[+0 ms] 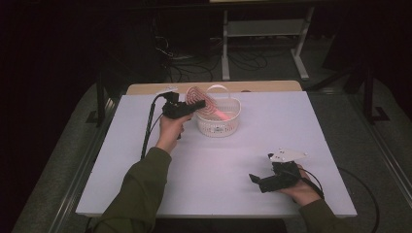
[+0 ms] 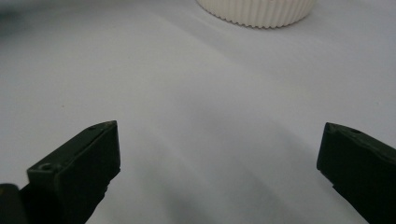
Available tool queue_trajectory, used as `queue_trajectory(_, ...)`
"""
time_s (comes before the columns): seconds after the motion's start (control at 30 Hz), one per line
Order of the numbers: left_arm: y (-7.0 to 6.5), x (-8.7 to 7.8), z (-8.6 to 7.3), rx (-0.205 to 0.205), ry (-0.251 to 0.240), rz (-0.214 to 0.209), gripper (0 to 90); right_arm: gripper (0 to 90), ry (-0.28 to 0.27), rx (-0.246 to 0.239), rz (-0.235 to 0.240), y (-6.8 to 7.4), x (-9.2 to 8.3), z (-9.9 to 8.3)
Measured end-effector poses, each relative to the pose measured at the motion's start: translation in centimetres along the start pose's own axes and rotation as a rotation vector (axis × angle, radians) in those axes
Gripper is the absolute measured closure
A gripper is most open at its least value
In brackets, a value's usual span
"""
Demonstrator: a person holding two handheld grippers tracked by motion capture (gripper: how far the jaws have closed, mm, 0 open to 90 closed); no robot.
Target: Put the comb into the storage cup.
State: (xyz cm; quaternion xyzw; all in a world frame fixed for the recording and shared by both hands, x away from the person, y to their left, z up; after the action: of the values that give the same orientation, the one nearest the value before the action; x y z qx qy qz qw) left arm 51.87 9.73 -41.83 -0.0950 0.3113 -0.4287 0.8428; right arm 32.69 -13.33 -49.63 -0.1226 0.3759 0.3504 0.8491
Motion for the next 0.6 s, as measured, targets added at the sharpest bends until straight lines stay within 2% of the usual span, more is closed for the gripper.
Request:
queue_trajectory(0.33, 0.20, -0.19, 0.03, 0.014, 0.001, 0.012, 59.3, 0.0, 0.001, 0.001, 0.001, 0.04, 0.03, 0.00)
queue_trajectory(0.6, 0.08, -0.09, -0.12, 0.064, 0.017, 0.055, 55.6, 0.0, 0.002, 0.001, 0.003, 0.03, 0.07, -0.03)
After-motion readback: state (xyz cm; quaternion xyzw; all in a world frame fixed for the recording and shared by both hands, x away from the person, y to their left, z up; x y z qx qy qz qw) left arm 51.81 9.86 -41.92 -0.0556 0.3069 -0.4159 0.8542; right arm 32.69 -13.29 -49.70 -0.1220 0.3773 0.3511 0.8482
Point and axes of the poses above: each handheld gripper's, and its own axes: x roughly forward along the jaws, z roughly out of its top, y roughly to its left, the point moved 9 cm from there along x, roughly forward along the jaws, and after that the axes turned 10 degrees about y, right-handed, at the moved point
